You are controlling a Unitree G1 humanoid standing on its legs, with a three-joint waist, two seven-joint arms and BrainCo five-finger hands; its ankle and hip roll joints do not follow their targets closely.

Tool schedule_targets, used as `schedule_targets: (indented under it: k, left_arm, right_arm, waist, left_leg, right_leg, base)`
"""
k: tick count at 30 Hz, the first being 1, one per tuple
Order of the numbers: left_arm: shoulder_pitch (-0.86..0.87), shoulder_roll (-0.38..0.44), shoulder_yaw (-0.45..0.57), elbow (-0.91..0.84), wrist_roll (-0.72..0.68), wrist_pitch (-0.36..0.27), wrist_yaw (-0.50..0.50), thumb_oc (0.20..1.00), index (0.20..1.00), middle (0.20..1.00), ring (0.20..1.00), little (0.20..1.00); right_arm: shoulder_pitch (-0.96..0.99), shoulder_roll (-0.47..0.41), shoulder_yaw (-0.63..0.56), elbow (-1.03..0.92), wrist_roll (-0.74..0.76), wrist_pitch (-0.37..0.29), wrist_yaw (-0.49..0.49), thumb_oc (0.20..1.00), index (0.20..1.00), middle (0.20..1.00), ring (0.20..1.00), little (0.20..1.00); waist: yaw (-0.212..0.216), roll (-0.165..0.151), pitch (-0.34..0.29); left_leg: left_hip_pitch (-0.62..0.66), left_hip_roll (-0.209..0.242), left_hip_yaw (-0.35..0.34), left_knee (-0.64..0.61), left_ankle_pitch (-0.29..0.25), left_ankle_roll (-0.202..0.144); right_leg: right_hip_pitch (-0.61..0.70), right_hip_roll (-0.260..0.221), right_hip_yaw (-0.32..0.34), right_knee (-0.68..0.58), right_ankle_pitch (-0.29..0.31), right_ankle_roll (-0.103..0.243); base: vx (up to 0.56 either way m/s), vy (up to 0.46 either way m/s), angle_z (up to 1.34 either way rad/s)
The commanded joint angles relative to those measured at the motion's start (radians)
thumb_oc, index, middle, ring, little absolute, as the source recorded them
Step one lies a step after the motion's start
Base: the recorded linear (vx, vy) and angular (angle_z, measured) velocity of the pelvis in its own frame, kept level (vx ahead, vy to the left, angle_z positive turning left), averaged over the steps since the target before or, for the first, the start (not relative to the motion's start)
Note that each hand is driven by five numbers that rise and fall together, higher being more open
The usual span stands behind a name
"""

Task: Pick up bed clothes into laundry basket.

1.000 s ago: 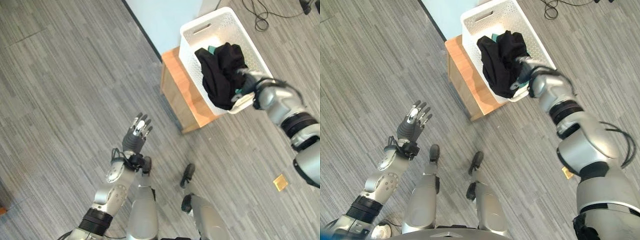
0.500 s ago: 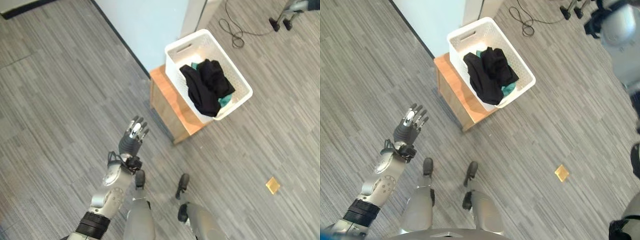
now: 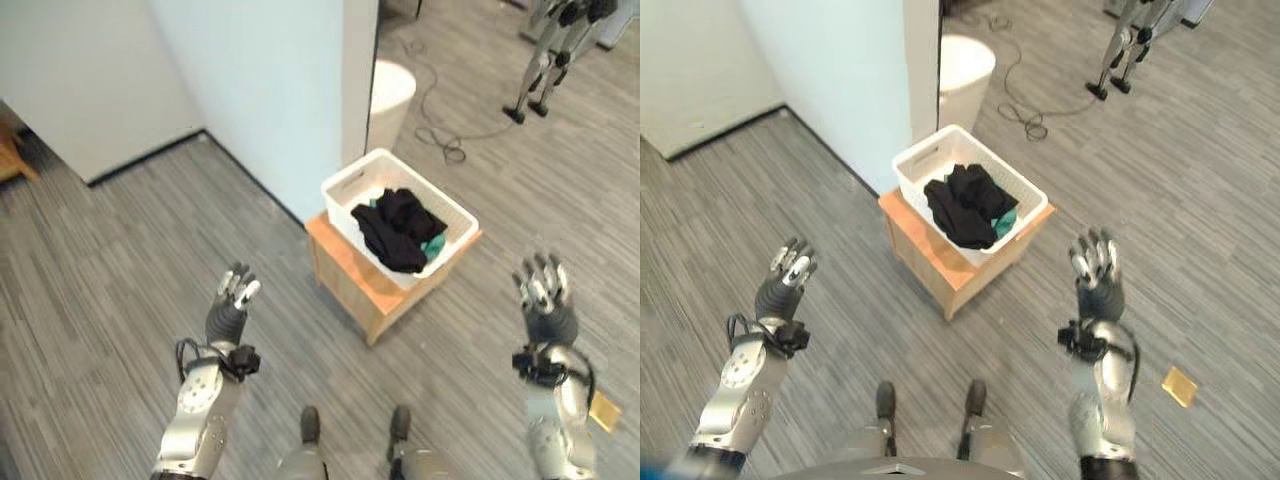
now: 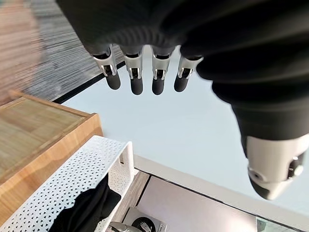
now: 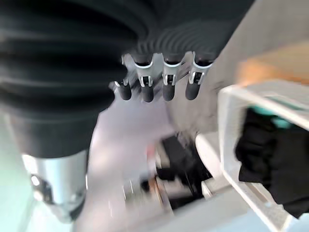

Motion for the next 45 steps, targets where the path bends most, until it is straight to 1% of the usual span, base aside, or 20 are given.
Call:
schedule_targets:
  k: [1, 5, 8, 9, 11, 13, 19, 21, 22, 23, 26, 28, 30, 31, 33, 35, 38, 40, 43, 45]
  left_arm:
    - [-0.048, 0.027, 0.001, 0.002, 0.034, -0.065, -0.005, 1.000, 1.000, 1.000, 1.000, 1.000]
    - [-0.094, 0.017, -0.042, -0.001, 0.048, -0.075, -0.015, 1.000, 1.000, 1.000, 1.000, 1.000]
    - [-0.177, 0.030, -0.089, 0.018, 0.056, -0.094, -0.003, 1.000, 1.000, 1.000, 1.000, 1.000]
    - [-0.178, 0.030, -0.088, 0.019, 0.056, -0.095, -0.003, 1.000, 1.000, 1.000, 1.000, 1.000]
    - [-0.195, 0.025, -0.105, 0.035, 0.061, -0.104, -0.024, 1.000, 1.000, 1.000, 1.000, 1.000]
    - [-0.191, 0.019, -0.108, 0.045, 0.063, -0.105, -0.038, 1.000, 1.000, 1.000, 1.000, 1.000]
    - [-0.152, -0.017, -0.057, 0.065, 0.050, -0.106, -0.017, 1.000, 1.000, 1.000, 1.000, 1.000]
    - [-0.125, -0.044, -0.051, 0.090, 0.036, -0.091, -0.030, 1.000, 1.000, 1.000, 1.000, 1.000]
    - [-0.125, -0.044, -0.051, 0.090, 0.036, -0.091, -0.030, 1.000, 1.000, 1.000, 1.000, 1.000]
    - [-0.096, -0.040, -0.052, 0.102, 0.034, -0.078, -0.050, 1.000, 1.000, 1.000, 1.000, 1.000]
    - [-0.013, -0.026, -0.022, 0.070, 0.045, -0.074, -0.067, 1.000, 1.000, 1.000, 1.000, 1.000]
    - [-0.009, -0.016, -0.025, 0.054, 0.042, -0.063, -0.078, 1.000, 1.000, 1.000, 1.000, 1.000]
    - [-0.013, -0.016, -0.028, 0.045, 0.038, -0.063, -0.076, 1.000, 1.000, 1.000, 1.000, 1.000]
    - [-0.027, -0.008, -0.062, 0.035, 0.036, -0.049, -0.092, 1.000, 1.000, 1.000, 1.000, 1.000]
    - [-0.030, -0.006, -0.079, 0.033, 0.033, -0.041, -0.110, 1.000, 1.000, 1.000, 1.000, 1.000]
    - [-0.030, 0.001, -0.109, 0.032, 0.023, -0.030, -0.130, 1.000, 1.000, 1.000, 1.000, 1.000]
    - [-0.048, 0.033, -0.118, -0.007, 0.053, -0.024, -0.131, 1.000, 1.000, 1.000, 1.000, 1.000]
    - [-0.077, 0.058, -0.115, 0.018, 0.104, -0.039, -0.109, 1.000, 1.000, 1.000, 1.000, 1.000]
    - [-0.102, 0.057, -0.088, 0.055, 0.114, -0.072, -0.066, 1.000, 1.000, 1.000, 1.000, 1.000]
    - [-0.096, 0.052, -0.047, 0.045, 0.120, -0.083, -0.055, 1.000, 1.000, 1.000, 1.000, 1.000]
  right_arm:
    - [-0.071, -0.082, 0.006, -0.022, -0.056, -0.049, -0.034, 1.000, 1.000, 1.000, 1.000, 1.000]
    - [-0.080, -0.110, 0.048, -0.024, -0.152, -0.032, -0.031, 1.000, 1.000, 1.000, 1.000, 1.000]
    - [-0.104, -0.117, 0.091, -0.023, -0.210, -0.037, -0.044, 1.000, 1.000, 1.000, 1.000, 1.000]
    - [-0.106, -0.117, 0.091, -0.022, -0.210, -0.037, -0.044, 1.000, 1.000, 1.000, 1.000, 1.000]
    - [-0.098, -0.180, 0.117, -0.036, -0.310, -0.028, -0.038, 1.000, 1.000, 1.000, 1.000, 1.000]
    - [-0.103, -0.205, 0.122, -0.028, -0.317, -0.028, -0.028, 1.000, 1.000, 1.000, 1.000, 1.000]
    - [-0.152, -0.279, 0.145, -0.053, -0.269, -0.034, 0.008, 1.000, 1.000, 1.000, 1.000, 1.000]
    - [-0.152, -0.321, 0.128, -0.049, -0.308, -0.027, 0.006, 1.000, 1.000, 1.000, 1.000, 1.000]
    - [-0.152, -0.322, 0.128, -0.049, -0.308, -0.027, 0.006, 1.000, 1.000, 1.000, 1.000, 1.000]
    - [-0.147, -0.332, 0.117, -0.024, -0.340, -0.023, -0.018, 1.000, 1.000, 1.000, 1.000, 1.000]
    - [-0.086, -0.288, 0.103, -0.045, -0.252, -0.024, 0.018, 1.000, 1.000, 1.000, 1.000, 1.000]
    - [-0.052, -0.268, 0.127, -0.051, -0.223, -0.013, 0.024, 1.000, 1.000, 1.000, 1.000, 1.000]
    - [-0.039, -0.260, 0.131, -0.054, -0.209, -0.011, 0.024, 1.000, 1.000, 1.000, 1.000, 1.000]
    - [0.009, -0.251, 0.099, -0.077, -0.188, -0.005, 0.027, 1.000, 1.000, 1.000, 1.000, 1.000]
    - [0.017, -0.253, 0.086, -0.083, -0.198, -0.002, 0.027, 1.000, 1.000, 1.000, 1.000, 1.000]
    - [0.026, -0.248, 0.068, -0.066, -0.228, 0.009, 0.020, 1.000, 1.000, 1.000, 1.000, 1.000]
    - [-0.013, -0.241, 0.065, -0.052, -0.293, 0.003, -0.005, 1.000, 1.000, 1.000, 1.000, 1.000]
    - [-0.040, -0.215, 0.086, -0.025, -0.280, -0.007, -0.022, 1.000, 1.000, 1.000, 1.000, 1.000]
    - [-0.060, -0.209, 0.126, -0.027, -0.209, -0.002, 0.009, 1.000, 1.000, 1.000, 1.000, 1.000]
    - [-0.049, -0.228, 0.138, -0.037, -0.210, 0.005, 0.034, 1.000, 1.000, 1.000, 1.000, 1.000]
  waist:
    - [-0.008, -0.050, -0.034]
    - [-0.027, -0.023, -0.015]
    - [-0.074, -0.007, -0.009]
    - [-0.073, -0.006, -0.010]
    - [-0.082, -0.001, -0.034]
    - [-0.066, 0.001, -0.036]
    - [0.032, 0.042, 0.061]
    - [0.036, 0.044, 0.092]
    - [0.036, 0.045, 0.092]
    - [0.048, 0.030, 0.089]
    - [0.052, 0.007, 0.078]
    - [0.013, 0.001, 0.038]
    - [0.004, 0.002, 0.034]
    - [-0.022, 0.014, 0.001]
    - [-0.028, 0.022, -0.009]
    - [-0.030, 0.037, -0.021]
    - [0.008, 0.043, -0.014]
    - [-0.007, 0.033, 0.004]
    - [-0.075, 0.048, 0.019]
    - [-0.063, 0.042, 0.026]
  left_leg:
    - [0.060, -0.020, 0.020, 0.013, -0.083, 0.045]
    - [0.094, -0.017, 0.039, 0.014, -0.087, 0.060]
    - [0.070, -0.010, -0.032, 0.015, -0.059, 0.054]
    - [0.067, -0.009, -0.031, 0.014, -0.056, 0.053]
    - [0.010, -0.023, -0.161, 0.025, -0.010, 0.046]
    - [-0.032, -0.035, -0.226, 0.030, 0.022, 0.034]
    - [-0.228, -0.040, -0.390, 0.062, 0.168, -0.058]
    - [-0.276, -0.008, -0.225, 0.116, 0.138, -0.034]
    - [-0.277, -0.008, -0.225, 0.116, 0.138, -0.034]
    - [-0.268, 0.052, -0.126, 0.177, 0.114, -0.023]
    - [-0.219, 0.106, -0.174, 0.290, 0.077, -0.037]
    - [-0.094, 0.270, 0.074, 0.383, 0.056, -0.053]
    - [-0.050, 0.305, 0.143, 0.418, 0.043, -0.068]
    - [0.011, 0.328, 0.270, 0.439, -0.037, -0.096]
    - [0.013, 0.325, 0.309, 0.426, -0.074, -0.090]
    - [0.005, 0.246, 0.315, 0.338, -0.151, -0.052]
    - [-0.015, 0.124, 0.218, 0.232, -0.160, 0.005]
    - [-0.018, 0.064, 0.154, 0.205, -0.163, 0.033]
    - [0.001, 0.031, 0.053, 0.161, -0.130, 0.047]
    - [0.007, 0.007, 0.020, 0.164, -0.142, 0.050]
  right_leg:
    - [0.035, -0.051, 0.011, 0.123, -0.117, 0.064]
    - [-0.024, -0.061, 0.044, 0.272, -0.117, 0.077]
    - [-0.047, 0.036, 0.290, 0.360, -0.184, 0.076]
    - [-0.051, 0.038, 0.291, 0.358, -0.180, 0.075]
    - [0.003, 0.108, 0.498, 0.355, -0.256, 0.043]
    - [0.029, 0.136, 0.544, 0.331, -0.280, 0.011]
    - [0.063, 0.131, 0.376, 0.249, -0.327, -0.066]
    - [0.046, 0.107, 0.257, 0.254, -0.317, -0.073]
    - [0.045, 0.108, 0.257, 0.253, -0.317, -0.073]
    - [0.043, 0.068, 0.157, 0.243, -0.298, -0.063]
    - [0.057, -0.007, 0.056, 0.204, -0.247, -0.059]
    - [0.064, -0.052, -0.117, 0.187, -0.223, -0.054]
    - [0.085, -0.065, -0.176, 0.185, -0.220, -0.054]
    - [0.104, -0.115, -0.304, 0.210, -0.226, -0.045]
    - [0.109, -0.140, -0.353, 0.223, -0.222, -0.038]
    - [0.102, -0.210, -0.414, 0.267, -0.183, -0.007]
    - [0.085, -0.333, -0.450, 0.349, -0.069, 0.060]
    - [0.062, -0.340, -0.332, 0.378, -0.031, 0.076]
    - [-0.072, -0.073, 0.127, 0.346, -0.164, 0.031]
    - [-0.088, -0.048, 0.164, 0.293, -0.161, 0.020]
  base:
    - [0.03, 0.030, -0.14]
    - [-0.06, 0.024, -0.31]
    - [-0.10, -0.084, -0.01]
    - [-0.08, -0.158, 0.56]
    - [-0.12, -0.226, 1.74]
    - [-0.16, -0.212, 1.78]
    - [-0.41, -0.278, 1.71]
    - [-0.37, -0.133, 2.40]
    - [-0.34, -0.089, 2.90]
    - [-0.29, -0.056, 1.84]
    - [-0.35, 0.021, 1.96]
    - [-0.26, 0.096, 2.24]
    - [-0.12, 0.177, 2.11]
    - [-0.11, 0.207, 2.80]
    - [-0.08, 0.283, 2.38]
    - [-0.02, 0.450, 2.15]
    - [0.03, 0.458, 1.64]
    - [0.03, 0.262, 1.07]
    - [0.15, 0.235, 1.43]
    - [0.17, 0.070, 1.24]
